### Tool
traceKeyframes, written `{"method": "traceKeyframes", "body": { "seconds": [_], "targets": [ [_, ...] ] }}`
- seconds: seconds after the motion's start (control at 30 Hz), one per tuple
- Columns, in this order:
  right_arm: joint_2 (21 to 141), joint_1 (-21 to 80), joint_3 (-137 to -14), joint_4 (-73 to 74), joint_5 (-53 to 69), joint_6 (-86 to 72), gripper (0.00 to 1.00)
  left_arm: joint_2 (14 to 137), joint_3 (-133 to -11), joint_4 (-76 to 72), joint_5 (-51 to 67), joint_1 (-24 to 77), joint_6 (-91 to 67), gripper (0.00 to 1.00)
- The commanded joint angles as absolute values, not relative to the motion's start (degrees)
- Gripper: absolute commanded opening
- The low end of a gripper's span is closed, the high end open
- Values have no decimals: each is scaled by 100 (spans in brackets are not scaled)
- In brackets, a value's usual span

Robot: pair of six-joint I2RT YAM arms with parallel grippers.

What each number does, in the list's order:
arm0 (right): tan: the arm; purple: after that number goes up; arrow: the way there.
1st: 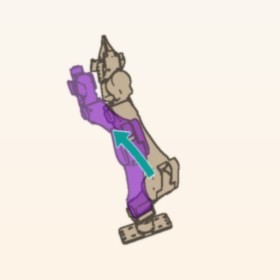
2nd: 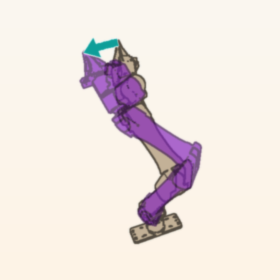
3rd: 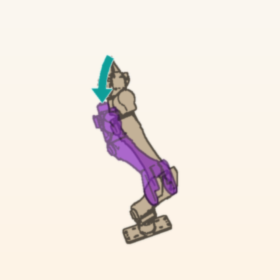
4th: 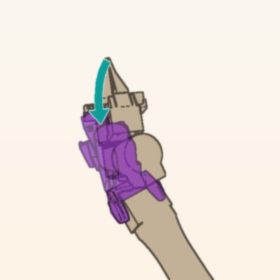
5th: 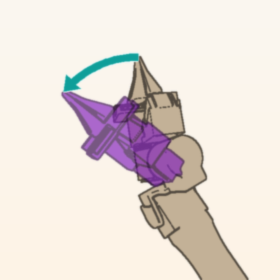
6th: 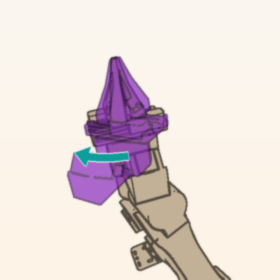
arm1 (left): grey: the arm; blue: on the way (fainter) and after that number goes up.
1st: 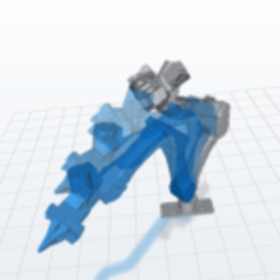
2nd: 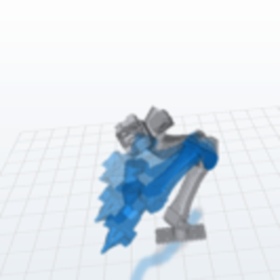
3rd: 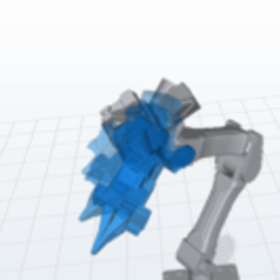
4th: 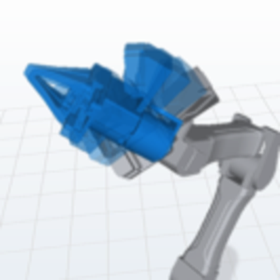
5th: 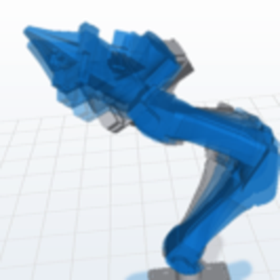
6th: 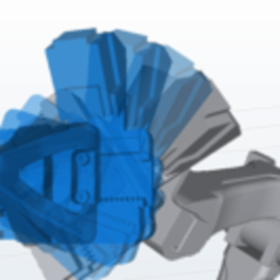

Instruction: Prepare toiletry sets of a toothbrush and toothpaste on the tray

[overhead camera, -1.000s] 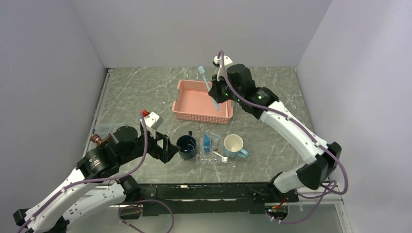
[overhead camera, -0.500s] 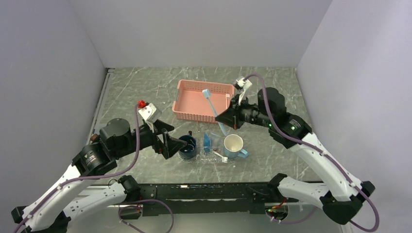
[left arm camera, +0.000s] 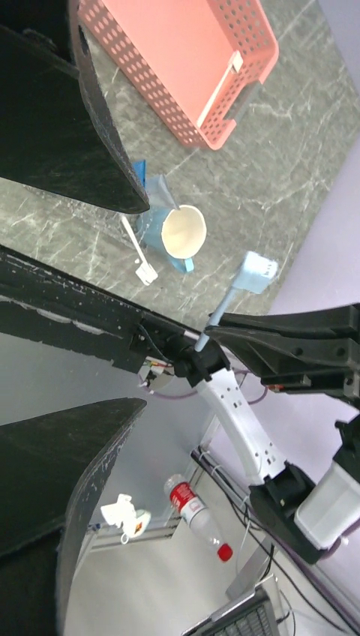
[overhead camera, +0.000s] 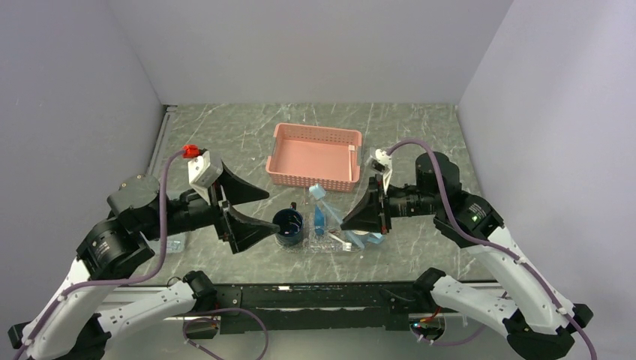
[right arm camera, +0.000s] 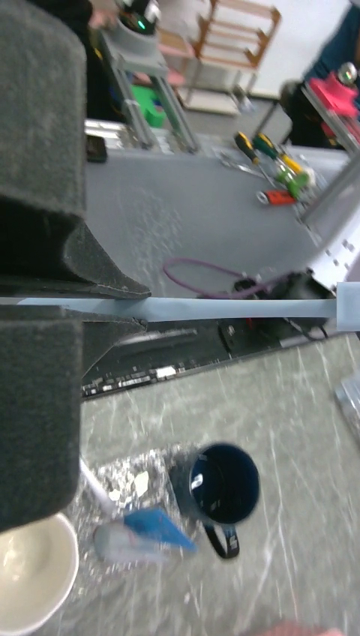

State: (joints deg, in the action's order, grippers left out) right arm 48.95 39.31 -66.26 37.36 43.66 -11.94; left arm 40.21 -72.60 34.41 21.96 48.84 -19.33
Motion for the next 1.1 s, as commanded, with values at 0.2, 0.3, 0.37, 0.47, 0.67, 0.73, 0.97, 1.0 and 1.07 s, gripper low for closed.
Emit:
{"method": "traceKeyframes", "body": {
  "seconds": [0.2, 0.3, 0.37, 0.47, 0.67, 0.73, 0.97, 1.0, 1.07],
  "targets": [
    [4956, 4199, -6457, 3249, 6065, -1232, 0, 4377, -7797, 4464, 2911, 4887, -2206, 99],
    [5052, 4625, -6492, 3070, 5859, -1346, 0, 4432, -7751, 4399, 3240, 4890, -2349, 99],
    [5160, 4913, -6548, 3024, 5666, -1366, 0, 4463, -7751, 4408, 3319, 4887, -2405, 99],
    [5279, 5235, -6578, 2988, 5351, -1373, 0, 4478, -7770, 4425, 3382, 4892, -2441, 99],
    [5545, 5673, -6768, 2876, 5041, -1421, 0, 4399, -7644, 4353, 3601, 4891, -2531, 98],
    [5627, 5764, -6872, 2874, 4962, -1403, 0, 4370, -7579, 4328, 3693, 4891, -2569, 98],
    [5927, 5907, -7116, 2864, 4819, -1373, 0, 4341, -7439, 4353, 3849, 4891, -2636, 90],
    [5967, 5933, -7135, 2865, 4810, -1367, 0, 4332, -7429, 4360, 3872, 4894, -2637, 89],
    [6052, 5969, -7183, 2873, 4784, -1359, 0, 4332, -7427, 4388, 3879, 4887, -2622, 87]
  ]
}}
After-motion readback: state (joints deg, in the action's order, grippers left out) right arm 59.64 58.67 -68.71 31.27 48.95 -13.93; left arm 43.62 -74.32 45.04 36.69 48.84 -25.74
